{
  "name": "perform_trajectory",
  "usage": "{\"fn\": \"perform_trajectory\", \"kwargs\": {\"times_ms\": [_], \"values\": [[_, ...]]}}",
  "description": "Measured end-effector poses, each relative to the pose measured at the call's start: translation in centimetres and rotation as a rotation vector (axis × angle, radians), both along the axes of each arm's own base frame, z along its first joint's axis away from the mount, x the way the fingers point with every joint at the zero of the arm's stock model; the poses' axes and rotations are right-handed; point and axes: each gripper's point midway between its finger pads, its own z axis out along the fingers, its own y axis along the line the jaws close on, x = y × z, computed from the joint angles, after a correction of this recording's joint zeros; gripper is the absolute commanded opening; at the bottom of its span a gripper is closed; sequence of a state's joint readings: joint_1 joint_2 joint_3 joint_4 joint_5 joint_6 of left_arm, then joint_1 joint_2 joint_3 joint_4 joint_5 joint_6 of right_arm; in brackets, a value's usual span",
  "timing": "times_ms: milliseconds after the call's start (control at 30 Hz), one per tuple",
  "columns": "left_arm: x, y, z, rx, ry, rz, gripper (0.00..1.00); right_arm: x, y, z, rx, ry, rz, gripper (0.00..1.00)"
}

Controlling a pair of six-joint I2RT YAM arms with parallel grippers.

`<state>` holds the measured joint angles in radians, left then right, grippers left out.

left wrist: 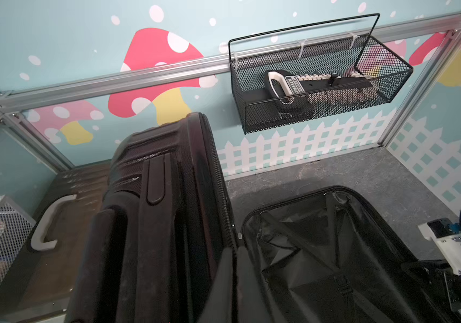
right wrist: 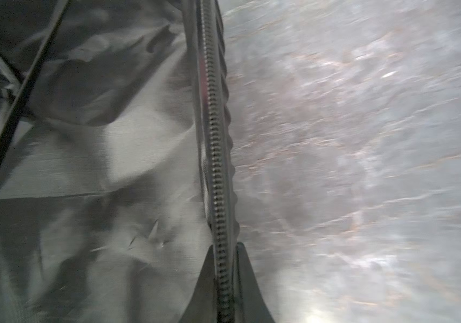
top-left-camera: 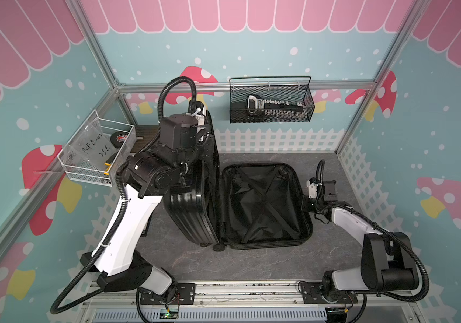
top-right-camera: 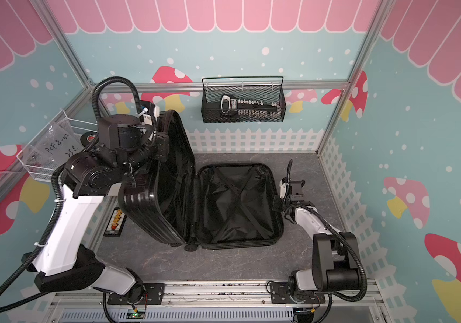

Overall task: Close the suitcase zippers
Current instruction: Close the suitcase at the center of the board.

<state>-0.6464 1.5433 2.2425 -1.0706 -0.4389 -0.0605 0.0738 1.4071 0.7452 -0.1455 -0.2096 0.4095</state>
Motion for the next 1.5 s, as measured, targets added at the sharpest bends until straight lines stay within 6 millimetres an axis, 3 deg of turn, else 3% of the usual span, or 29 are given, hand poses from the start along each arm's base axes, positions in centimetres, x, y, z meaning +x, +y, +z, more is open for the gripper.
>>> {"fn": "perform_trajectory", "kwargs": {"times_ms": [267,300,433,500,567,700,800,933,1067,1267,1333,1500], "values": [[0.5,-7.4,-1.0,0.088,-0.005,-0.09,0.0,-0.5,5.2,0.1,0.085,-0.02,0.02,0.0],[0.4,-8.4,-1.3,0.102,-0.003,-0.107,0.05,-0.6,5.4,0.0,0.09,-0.021,0.016,0.0],[-0.4,-14.5,-1.9,0.113,-0.025,-0.226,0.47,-0.5,5.7,0.0,0.104,-0.026,0.005,0.05],[-1.4,-16.7,-2.0,0.097,-0.029,-0.286,0.57,-0.6,6.0,0.0,0.104,-0.031,0.009,0.08],[-2.4,-18.2,-2.2,0.076,-0.021,-0.34,0.6,-0.8,6.0,-0.1,0.101,-0.038,0.011,0.09],[-2.7,-18.8,-2.8,0.039,0.005,-0.366,0.61,-1.4,5.8,-0.1,0.101,-0.055,0.015,0.09],[-2.6,-19.3,-4.7,0.034,0.058,-0.375,0.61,-2.0,4.8,-0.8,0.103,-0.064,-0.012,0.08],[-2.8,-20.5,-8.3,0.042,0.152,-0.403,0.61,-2.5,5.7,-0.3,0.135,-0.099,0.008,0.07],[-3.0,-21.9,-10.9,0.026,0.233,-0.434,0.61,-3.1,6.5,-0.4,0.149,-0.111,0.019,0.12],[-3.1,-24.2,-14.7,0.012,0.343,-0.469,0.61,-4.5,7.5,-0.2,0.139,-0.103,0.037,0.33],[-3.1,-25.2,-16.5,0.013,0.391,-0.479,0.6,-5.1,6.7,-0.2,0.1,-0.092,0.008,0.42],[-3.1,-26.7,-21.0,0.038,0.507,-0.481,0.56,-6.1,4.0,0.5,-0.007,-0.105,-0.075,0.53]]}}
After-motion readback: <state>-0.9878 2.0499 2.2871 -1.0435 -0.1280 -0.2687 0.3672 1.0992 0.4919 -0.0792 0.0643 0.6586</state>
